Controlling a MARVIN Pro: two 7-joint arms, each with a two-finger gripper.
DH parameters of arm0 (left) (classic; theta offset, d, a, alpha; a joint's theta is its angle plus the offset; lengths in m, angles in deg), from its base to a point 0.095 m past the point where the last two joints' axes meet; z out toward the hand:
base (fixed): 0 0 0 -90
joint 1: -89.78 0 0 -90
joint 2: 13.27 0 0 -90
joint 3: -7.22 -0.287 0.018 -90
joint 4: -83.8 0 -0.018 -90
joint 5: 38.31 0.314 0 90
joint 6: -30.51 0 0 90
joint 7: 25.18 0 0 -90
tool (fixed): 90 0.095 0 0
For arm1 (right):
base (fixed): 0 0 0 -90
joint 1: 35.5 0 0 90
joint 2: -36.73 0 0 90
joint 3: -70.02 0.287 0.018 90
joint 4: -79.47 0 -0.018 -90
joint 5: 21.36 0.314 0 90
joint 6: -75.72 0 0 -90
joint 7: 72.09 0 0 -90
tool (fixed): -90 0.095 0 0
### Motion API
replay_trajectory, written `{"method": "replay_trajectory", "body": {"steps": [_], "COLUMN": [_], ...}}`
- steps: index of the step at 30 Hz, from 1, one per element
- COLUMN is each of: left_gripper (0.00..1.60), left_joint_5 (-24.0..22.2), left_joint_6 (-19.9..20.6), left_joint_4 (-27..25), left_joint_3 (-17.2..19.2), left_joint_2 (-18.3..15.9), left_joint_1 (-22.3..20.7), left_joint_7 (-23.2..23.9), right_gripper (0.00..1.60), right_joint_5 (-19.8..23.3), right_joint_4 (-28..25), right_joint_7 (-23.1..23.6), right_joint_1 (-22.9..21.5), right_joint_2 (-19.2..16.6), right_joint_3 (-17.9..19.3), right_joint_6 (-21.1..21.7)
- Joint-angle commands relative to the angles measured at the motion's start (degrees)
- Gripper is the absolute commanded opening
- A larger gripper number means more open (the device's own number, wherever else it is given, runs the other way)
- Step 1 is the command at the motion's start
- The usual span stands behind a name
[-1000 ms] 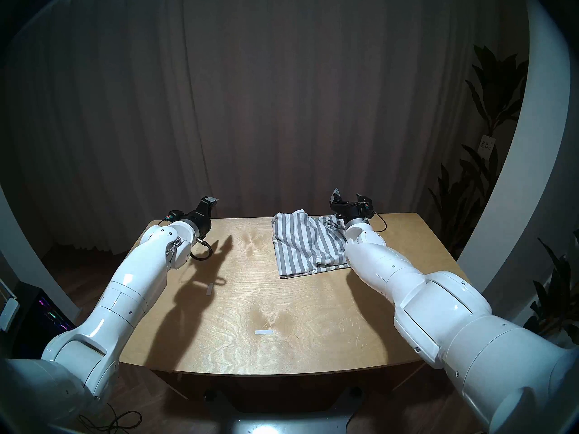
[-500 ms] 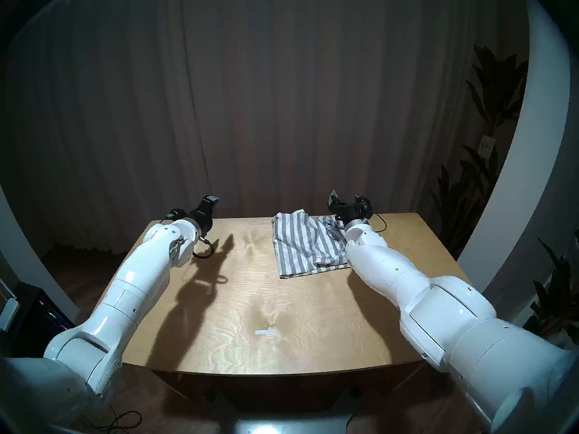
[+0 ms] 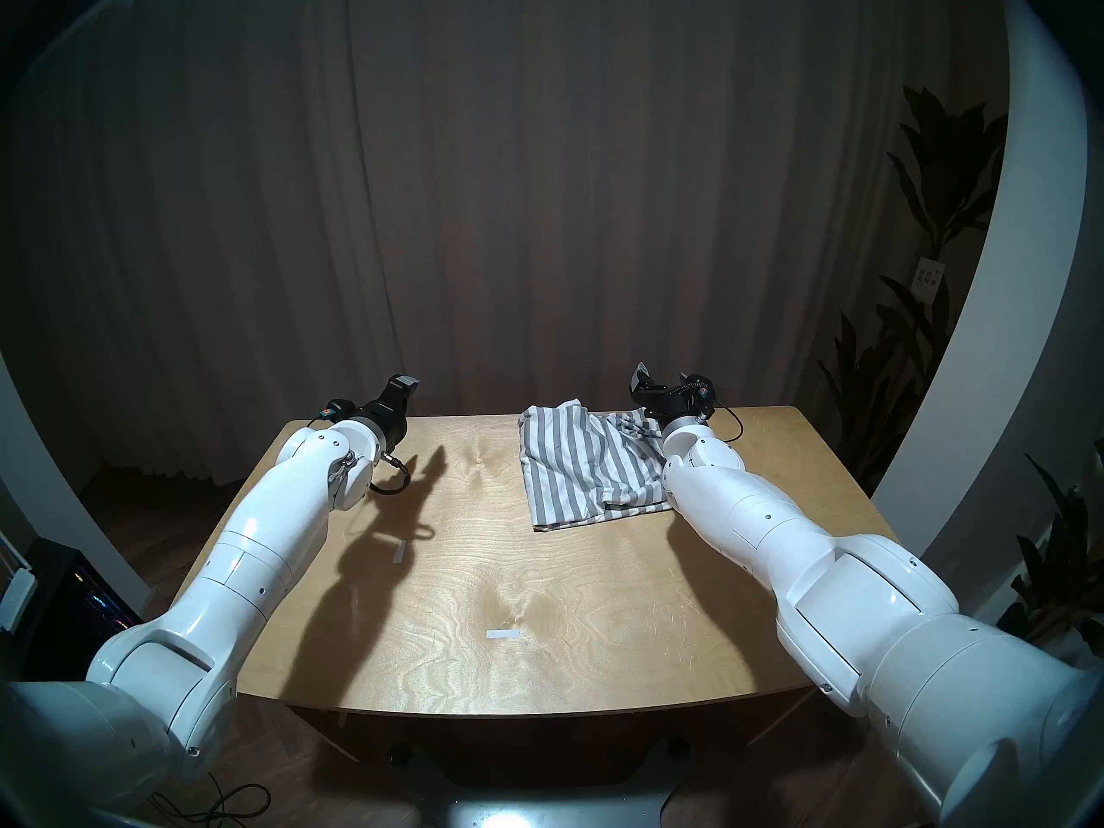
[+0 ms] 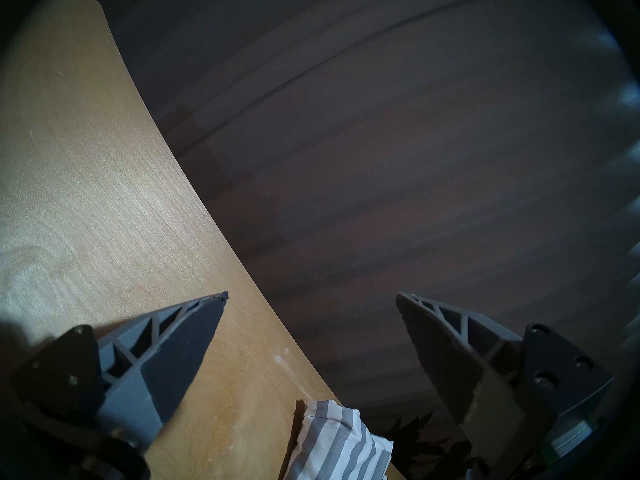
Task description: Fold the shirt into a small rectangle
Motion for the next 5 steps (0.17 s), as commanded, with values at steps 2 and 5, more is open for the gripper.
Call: {"method": "replay_trajectory", "body": {"steps": [2, 5], "left_gripper": [1.6, 1.6], "left_joint_5": [0.7, 0.9], "left_joint_6": [-0.1, -0.2], "left_joint_4": [0.0, 0.2], "left_joint_3": [0.0, 0.0], "left_joint_2": [0.2, 0.3], "left_joint_1": [-2.5, -2.6], "left_joint_7": [1.1, 1.2], "right_gripper": [1.6, 1.6], "right_joint_5": [0.7, 0.9], "right_joint_4": [-5.2, -6.4], "right_joint_7": [-1.0, -1.4], "right_joint_1": [0.8, 1.1], "right_joint_2": [-1.7, -2.2], "right_joint_3": [0.6, 0.7], "right_joint_6": [1.1, 1.6]}}
